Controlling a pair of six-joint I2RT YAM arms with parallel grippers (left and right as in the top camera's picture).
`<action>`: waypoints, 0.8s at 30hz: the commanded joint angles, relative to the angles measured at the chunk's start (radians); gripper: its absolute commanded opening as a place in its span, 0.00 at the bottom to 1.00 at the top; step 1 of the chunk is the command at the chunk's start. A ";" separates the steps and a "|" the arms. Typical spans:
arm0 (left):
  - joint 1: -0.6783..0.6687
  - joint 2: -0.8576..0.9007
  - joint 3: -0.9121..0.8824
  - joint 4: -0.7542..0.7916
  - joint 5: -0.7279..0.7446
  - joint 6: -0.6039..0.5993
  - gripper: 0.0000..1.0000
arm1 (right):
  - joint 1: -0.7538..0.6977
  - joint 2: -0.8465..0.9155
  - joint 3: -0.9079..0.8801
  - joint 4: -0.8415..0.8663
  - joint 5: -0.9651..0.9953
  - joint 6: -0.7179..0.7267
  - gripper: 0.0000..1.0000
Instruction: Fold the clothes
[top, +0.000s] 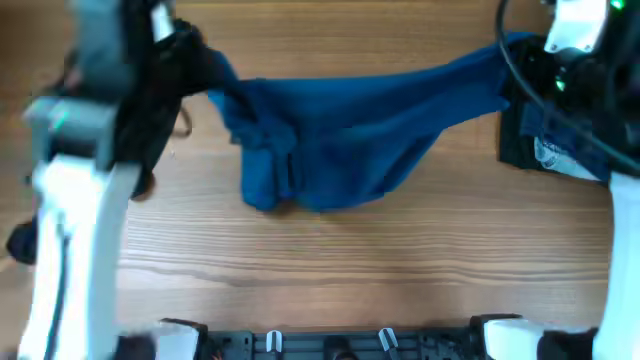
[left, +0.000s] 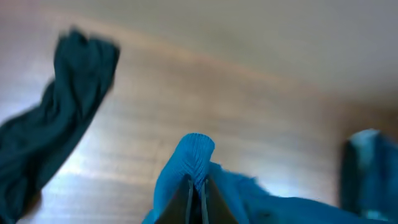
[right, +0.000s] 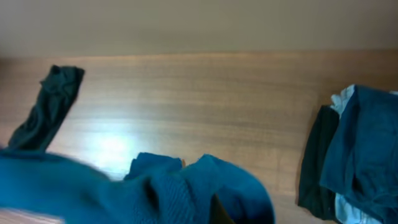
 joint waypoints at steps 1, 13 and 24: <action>0.000 0.182 0.001 0.026 -0.052 0.021 0.04 | -0.007 0.113 0.010 0.008 -0.005 0.017 0.04; 0.014 0.329 0.001 -0.132 -0.047 0.021 0.77 | -0.013 0.311 0.010 0.086 -0.009 -0.009 0.04; 0.014 0.332 -0.450 0.074 0.134 0.100 0.74 | -0.016 0.311 0.010 0.078 -0.062 -0.063 0.04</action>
